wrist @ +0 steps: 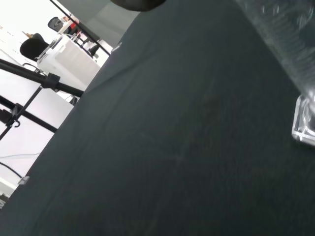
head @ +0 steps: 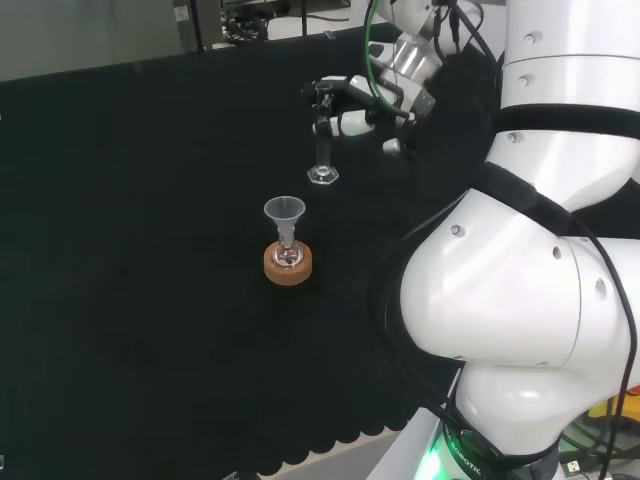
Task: Put the graduated cylinder back on the table.
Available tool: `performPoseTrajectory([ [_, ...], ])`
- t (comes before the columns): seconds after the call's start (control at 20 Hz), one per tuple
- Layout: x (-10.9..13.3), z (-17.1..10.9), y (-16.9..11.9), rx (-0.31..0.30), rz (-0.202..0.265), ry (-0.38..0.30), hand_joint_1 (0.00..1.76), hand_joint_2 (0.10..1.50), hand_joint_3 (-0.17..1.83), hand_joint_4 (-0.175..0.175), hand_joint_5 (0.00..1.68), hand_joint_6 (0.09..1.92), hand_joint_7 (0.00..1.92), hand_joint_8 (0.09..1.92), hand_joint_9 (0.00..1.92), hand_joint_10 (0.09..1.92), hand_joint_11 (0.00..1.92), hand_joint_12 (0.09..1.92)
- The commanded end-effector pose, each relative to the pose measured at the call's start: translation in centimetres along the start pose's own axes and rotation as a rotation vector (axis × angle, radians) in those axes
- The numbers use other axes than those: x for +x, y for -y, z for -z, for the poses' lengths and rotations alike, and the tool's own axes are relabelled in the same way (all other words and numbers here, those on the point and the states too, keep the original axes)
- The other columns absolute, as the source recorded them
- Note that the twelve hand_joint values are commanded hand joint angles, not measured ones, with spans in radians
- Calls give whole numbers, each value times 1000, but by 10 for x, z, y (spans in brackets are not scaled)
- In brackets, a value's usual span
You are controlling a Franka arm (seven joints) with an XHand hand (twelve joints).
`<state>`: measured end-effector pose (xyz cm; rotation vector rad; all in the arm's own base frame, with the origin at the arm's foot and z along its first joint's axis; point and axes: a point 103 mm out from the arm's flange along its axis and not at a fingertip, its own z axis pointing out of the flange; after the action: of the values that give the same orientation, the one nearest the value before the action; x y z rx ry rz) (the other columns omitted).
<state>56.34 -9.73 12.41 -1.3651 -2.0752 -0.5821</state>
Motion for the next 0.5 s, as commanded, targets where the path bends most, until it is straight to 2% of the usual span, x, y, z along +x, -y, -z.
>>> performPoseTrajectory([
  [0.05,21,48,38,-57,-49,100,868,977,-175,-60,361,179,203,650,644,87,256,1346],
  [0.45,75,82,72,-103,-80,250,862,975,-175,-61,366,159,194,652,635,87,233,1345],
  [0.5,111,92,92,-121,-93,306,864,975,-175,-61,368,158,193,651,634,87,228,1344],
])
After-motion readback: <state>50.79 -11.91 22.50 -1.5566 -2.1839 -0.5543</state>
